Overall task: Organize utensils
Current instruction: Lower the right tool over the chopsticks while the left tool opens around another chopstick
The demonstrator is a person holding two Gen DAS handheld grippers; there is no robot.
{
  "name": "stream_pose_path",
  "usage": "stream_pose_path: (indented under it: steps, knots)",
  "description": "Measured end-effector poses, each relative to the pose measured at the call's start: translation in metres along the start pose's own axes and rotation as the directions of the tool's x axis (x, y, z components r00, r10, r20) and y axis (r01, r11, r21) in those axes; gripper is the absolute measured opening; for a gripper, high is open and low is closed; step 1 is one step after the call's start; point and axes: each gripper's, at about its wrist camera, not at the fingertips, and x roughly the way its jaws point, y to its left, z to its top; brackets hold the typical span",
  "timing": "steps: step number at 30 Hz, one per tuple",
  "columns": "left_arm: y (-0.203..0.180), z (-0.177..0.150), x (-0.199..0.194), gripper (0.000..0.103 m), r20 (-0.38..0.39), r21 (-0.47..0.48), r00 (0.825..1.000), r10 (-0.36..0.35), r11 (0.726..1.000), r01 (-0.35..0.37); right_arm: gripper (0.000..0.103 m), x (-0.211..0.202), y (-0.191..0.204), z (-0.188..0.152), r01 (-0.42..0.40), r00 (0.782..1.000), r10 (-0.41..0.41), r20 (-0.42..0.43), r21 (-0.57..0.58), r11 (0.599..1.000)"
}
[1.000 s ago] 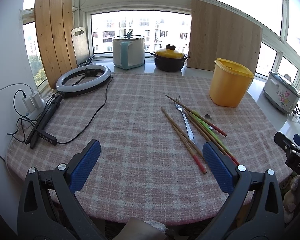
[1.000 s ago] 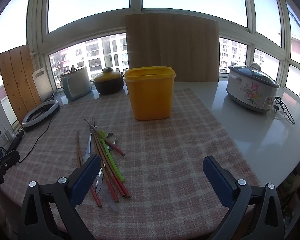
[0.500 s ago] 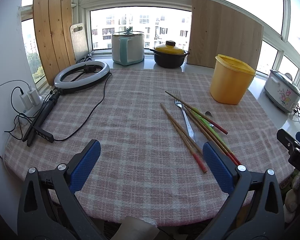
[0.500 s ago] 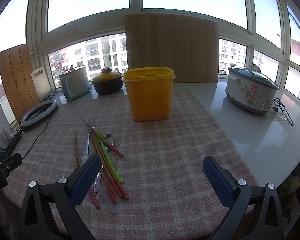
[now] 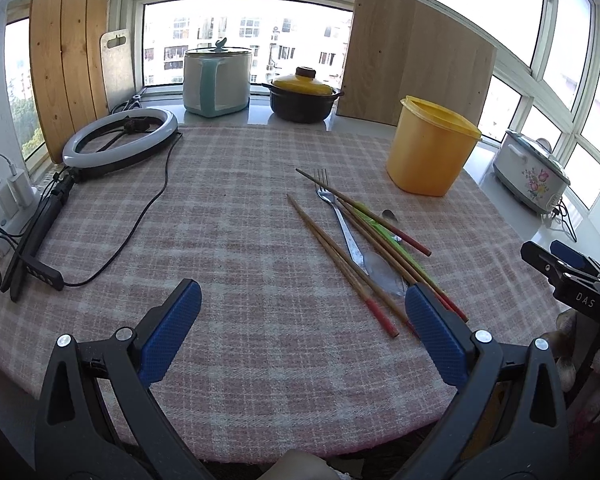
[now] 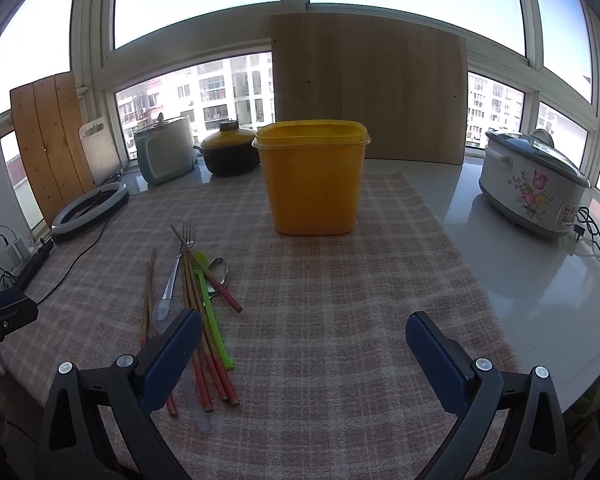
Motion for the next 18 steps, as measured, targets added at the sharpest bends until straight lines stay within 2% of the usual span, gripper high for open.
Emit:
stream_pose_path:
  steps: [5,8,13,16,18]
  knots:
    - [0.000,0.006,0.017,0.092,-0.055,0.019,0.998,-0.018,1.000,0.019,0.103,0.017,0.001,0.015,-0.028,0.999,0.027,-0.024,-0.056,0.998]
    - [0.005,0.010,0.030,0.079,-0.100,-0.016,0.993,-0.062,0.998,0.061,0.103,0.033,0.005,0.028,-0.052,0.996,0.046,-0.070,-0.085,0.995]
    - [0.015,0.014,0.060,0.058,-0.196,-0.099,0.973,-0.124,0.989,0.106,0.103,0.061,0.020,0.052,-0.147,0.985,0.131,-0.114,-0.153,0.977]
    - [0.017,0.016,0.078,0.050,-0.242,-0.129,0.958,-0.153,0.984,0.124,0.097,0.080,0.034,0.064,-0.234,0.965,0.204,-0.163,-0.196,0.952]
    - [0.018,0.018,0.090,0.049,-0.268,-0.154,0.948,-0.170,0.979,0.132,0.086,0.095,0.047,0.069,-0.269,0.952,0.223,-0.208,-0.233,0.934]
